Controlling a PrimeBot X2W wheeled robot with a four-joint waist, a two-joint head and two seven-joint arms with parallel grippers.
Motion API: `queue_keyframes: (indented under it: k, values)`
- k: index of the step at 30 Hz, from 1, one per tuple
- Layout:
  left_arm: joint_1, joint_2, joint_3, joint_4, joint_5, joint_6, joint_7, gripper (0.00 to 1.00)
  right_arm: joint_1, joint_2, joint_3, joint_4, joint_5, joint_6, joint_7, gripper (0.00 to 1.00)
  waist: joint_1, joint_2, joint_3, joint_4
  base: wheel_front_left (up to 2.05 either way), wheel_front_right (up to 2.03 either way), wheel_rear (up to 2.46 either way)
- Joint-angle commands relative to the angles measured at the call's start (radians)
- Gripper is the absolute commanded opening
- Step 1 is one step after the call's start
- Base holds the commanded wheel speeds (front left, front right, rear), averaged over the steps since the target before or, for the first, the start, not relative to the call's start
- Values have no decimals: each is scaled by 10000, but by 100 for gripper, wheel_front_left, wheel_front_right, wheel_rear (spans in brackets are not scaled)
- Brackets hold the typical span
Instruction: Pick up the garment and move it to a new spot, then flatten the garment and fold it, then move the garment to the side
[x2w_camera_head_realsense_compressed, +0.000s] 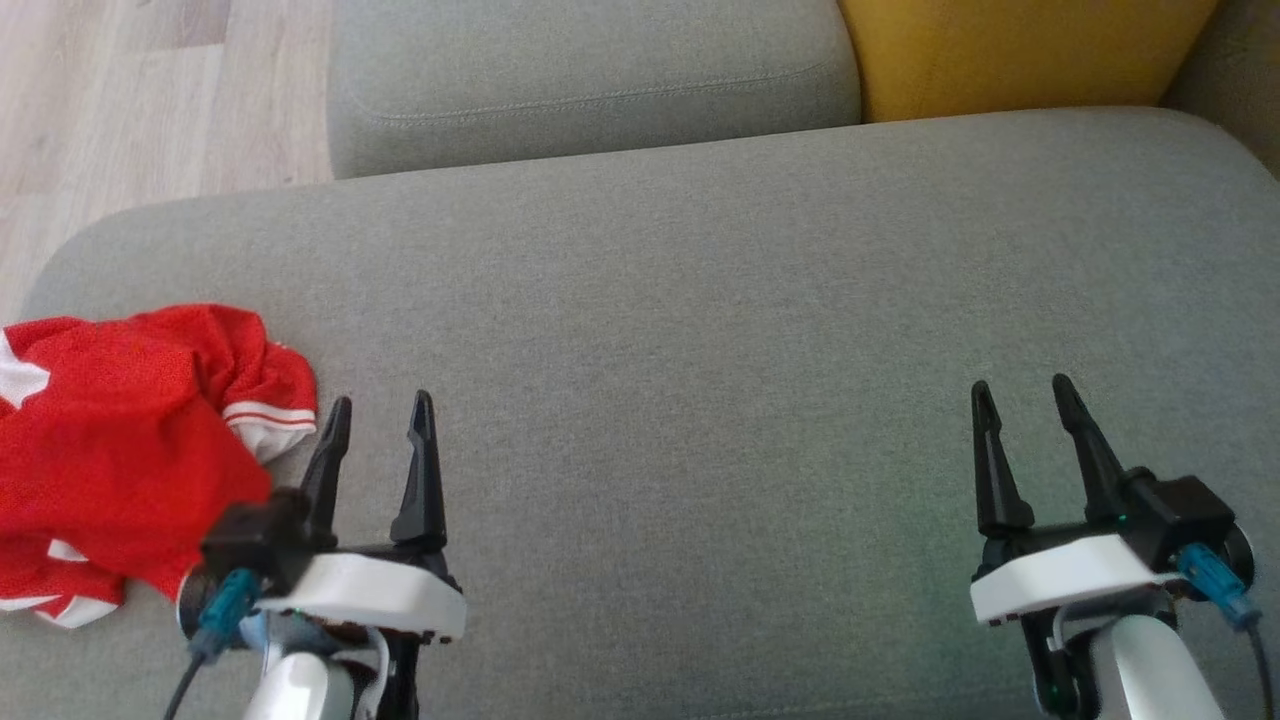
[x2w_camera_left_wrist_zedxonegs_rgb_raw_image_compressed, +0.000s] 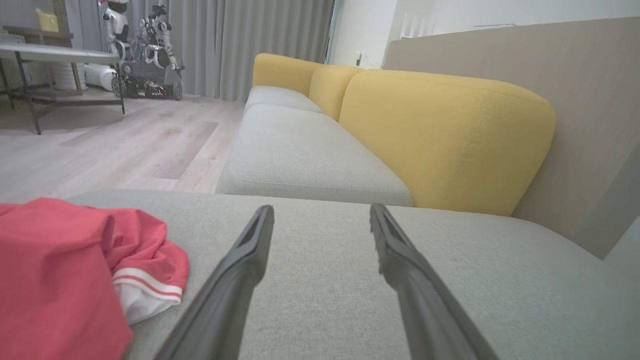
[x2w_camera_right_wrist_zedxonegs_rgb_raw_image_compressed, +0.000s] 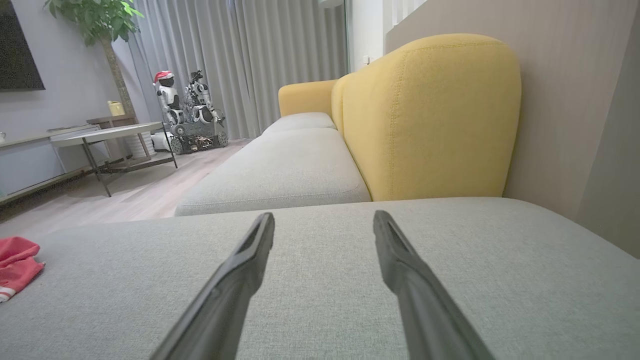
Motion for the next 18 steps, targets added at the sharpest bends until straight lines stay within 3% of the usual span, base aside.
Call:
queue_keyframes:
  k: [1, 8, 18]
  values:
    - [-254, -50, 408, -220, -12, -68, -144, 100, -255, -82, 220, -259, -105, -7, -162, 100, 0, 0, -13, -16, 0, 0, 0]
    - [-40, -276, 981, 731, -277, -773, -378, 100, -240, -87, 304, 268, 893, -7, -398, 100, 0, 0, -94, -24, 0, 0, 0]
    - [-129, -290, 799, 1365, -366, -756, -584, 100, -371, -91, 711, 656, 558, -7, -605, 100, 0, 0, -131, -21, 0, 0, 0]
